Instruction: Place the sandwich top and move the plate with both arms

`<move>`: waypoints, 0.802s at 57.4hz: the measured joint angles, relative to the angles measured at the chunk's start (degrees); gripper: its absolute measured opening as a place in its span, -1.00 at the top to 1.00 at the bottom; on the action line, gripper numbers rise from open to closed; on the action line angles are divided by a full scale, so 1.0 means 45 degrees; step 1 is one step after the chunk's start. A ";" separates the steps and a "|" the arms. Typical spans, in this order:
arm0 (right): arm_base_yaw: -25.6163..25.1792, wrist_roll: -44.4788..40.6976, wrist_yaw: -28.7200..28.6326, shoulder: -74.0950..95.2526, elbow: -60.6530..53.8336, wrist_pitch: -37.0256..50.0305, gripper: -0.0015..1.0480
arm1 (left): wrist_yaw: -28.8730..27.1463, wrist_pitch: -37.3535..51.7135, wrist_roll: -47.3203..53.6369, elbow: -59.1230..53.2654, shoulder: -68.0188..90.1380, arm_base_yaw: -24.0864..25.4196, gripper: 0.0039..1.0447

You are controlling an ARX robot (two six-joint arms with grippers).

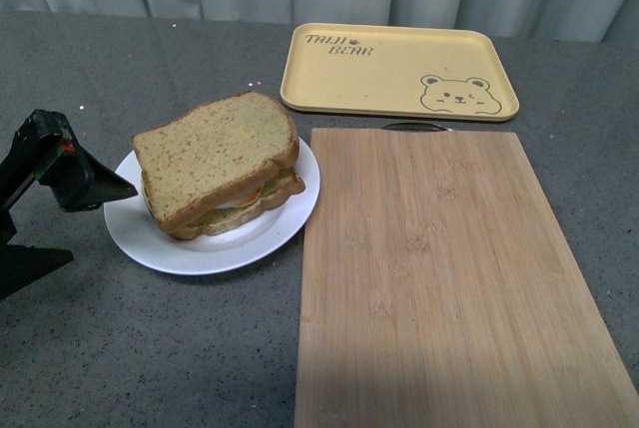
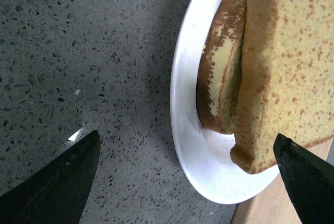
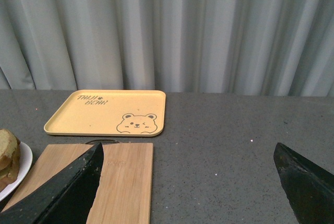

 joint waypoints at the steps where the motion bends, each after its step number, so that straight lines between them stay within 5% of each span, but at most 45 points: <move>1: 0.0000 0.0000 0.0000 0.0000 0.0000 -0.0005 -0.82 | 0.0000 -0.0053 -0.0117 0.0078 0.0107 0.0010 -0.88; 14: 0.0000 0.0000 0.0000 0.0000 0.0000 0.0000 -0.82 | 0.0141 -0.0155 -0.1574 0.0695 0.0971 0.0189 -0.81; 26: 0.0000 0.0000 0.0000 0.0000 0.0000 -0.0005 -0.82 | 0.0097 -0.0369 -0.1763 0.1311 0.1773 -0.0301 0.09; 39: 0.0000 0.0000 0.0000 0.0000 0.0000 -0.0005 -0.82 | 0.0374 -0.0729 -0.1399 0.1676 0.2035 -0.0627 0.73; 46: 0.0000 0.0000 0.0005 0.0000 0.0000 0.0000 -0.82 | 0.1370 -0.0427 -0.1428 0.1661 0.1797 -0.0500 0.92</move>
